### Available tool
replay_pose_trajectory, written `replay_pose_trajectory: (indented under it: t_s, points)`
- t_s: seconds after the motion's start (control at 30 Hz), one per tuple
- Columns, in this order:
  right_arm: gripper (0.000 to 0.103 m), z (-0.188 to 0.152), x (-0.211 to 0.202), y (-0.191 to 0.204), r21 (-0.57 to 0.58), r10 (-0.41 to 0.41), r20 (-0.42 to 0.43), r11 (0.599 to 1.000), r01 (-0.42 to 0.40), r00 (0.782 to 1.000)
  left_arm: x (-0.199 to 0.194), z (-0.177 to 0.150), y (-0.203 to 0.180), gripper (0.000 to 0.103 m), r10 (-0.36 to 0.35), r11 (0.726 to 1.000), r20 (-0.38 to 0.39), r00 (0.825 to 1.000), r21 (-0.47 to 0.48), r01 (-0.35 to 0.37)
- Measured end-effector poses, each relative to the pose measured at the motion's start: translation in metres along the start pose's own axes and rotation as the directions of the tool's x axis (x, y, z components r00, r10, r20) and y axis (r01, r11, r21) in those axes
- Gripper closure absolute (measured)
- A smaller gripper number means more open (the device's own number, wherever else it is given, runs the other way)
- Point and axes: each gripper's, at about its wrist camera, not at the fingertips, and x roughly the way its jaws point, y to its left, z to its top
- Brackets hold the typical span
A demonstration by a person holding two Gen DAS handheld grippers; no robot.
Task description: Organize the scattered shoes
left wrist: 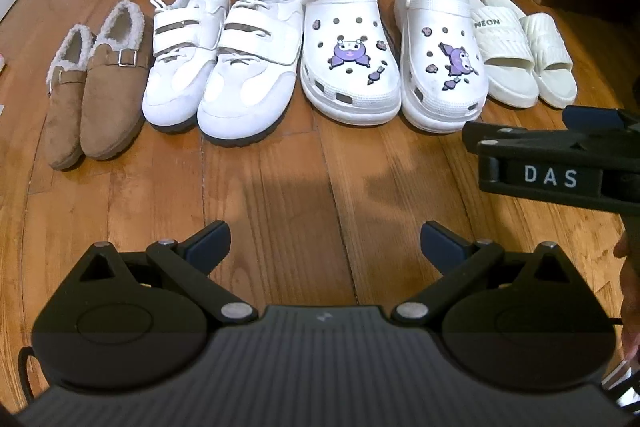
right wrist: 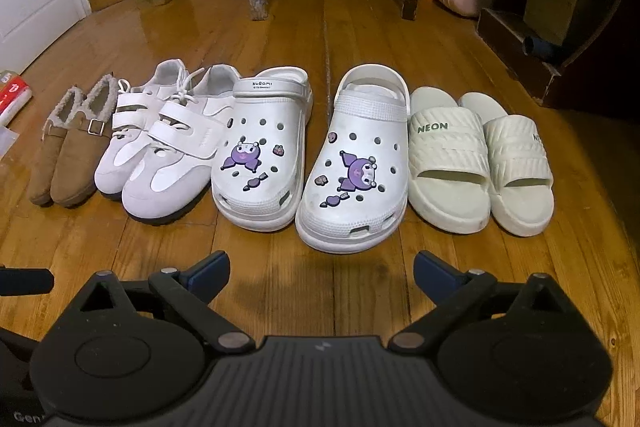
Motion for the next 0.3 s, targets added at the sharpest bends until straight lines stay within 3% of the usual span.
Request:
replay_pose_trajectory:
  t_s: [0.3]
  points:
    - [0.004,-0.0058,0.0039,-0.0036,0.017,-0.003,-0.023,1.000,0.004,1.000,-0.0015,-0.0004,0.0024,0.000,-0.009,1.000,0.019,1.000,-0.027,0.010]
